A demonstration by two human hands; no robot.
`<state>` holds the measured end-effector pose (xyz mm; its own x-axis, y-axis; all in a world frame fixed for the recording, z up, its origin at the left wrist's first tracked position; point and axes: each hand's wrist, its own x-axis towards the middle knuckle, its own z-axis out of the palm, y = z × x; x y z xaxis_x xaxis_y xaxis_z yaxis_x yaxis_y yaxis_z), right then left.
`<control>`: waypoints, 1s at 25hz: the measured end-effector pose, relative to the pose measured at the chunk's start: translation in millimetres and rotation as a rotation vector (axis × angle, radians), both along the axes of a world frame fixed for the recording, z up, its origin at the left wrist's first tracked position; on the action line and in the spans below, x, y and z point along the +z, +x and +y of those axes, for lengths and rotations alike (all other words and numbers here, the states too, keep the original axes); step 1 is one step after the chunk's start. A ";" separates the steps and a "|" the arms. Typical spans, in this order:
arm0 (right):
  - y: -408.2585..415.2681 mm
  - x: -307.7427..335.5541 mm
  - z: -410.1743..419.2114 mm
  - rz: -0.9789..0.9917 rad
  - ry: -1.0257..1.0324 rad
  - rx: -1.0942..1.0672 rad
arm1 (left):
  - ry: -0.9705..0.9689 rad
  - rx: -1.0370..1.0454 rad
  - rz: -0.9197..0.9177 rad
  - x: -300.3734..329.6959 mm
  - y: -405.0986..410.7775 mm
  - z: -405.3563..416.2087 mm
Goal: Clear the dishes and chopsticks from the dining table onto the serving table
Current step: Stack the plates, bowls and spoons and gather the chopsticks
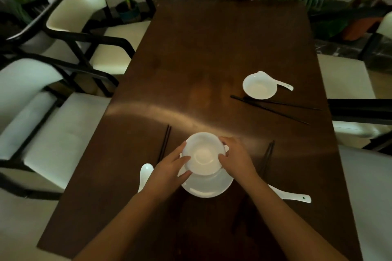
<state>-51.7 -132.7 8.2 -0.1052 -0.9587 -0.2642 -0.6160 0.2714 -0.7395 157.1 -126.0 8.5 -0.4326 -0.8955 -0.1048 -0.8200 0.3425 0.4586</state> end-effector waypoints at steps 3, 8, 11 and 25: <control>-2.1 -5.9 4.6 0.071 0.018 0.009 | 0.045 -0.040 0.000 -9.3 1.0 4.3; -1.4 -12.6 4.3 0.098 -0.019 0.000 | 0.035 -0.063 -0.032 -16.2 2.9 8.3; -1.2 -16.4 6.3 0.104 -0.018 -0.007 | -0.023 -0.091 -0.064 -19.6 5.9 11.4; -16.3 -9.8 23.6 0.084 -0.006 0.041 | 0.039 -0.129 -0.051 -2.6 2.6 9.7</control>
<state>-68.1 -109.1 -1.7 -0.0872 -0.9643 -0.2501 -0.6866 0.2401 -0.6862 159.7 -116.3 6.0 -0.5375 -0.8273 -0.1634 -0.7926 0.4295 0.4328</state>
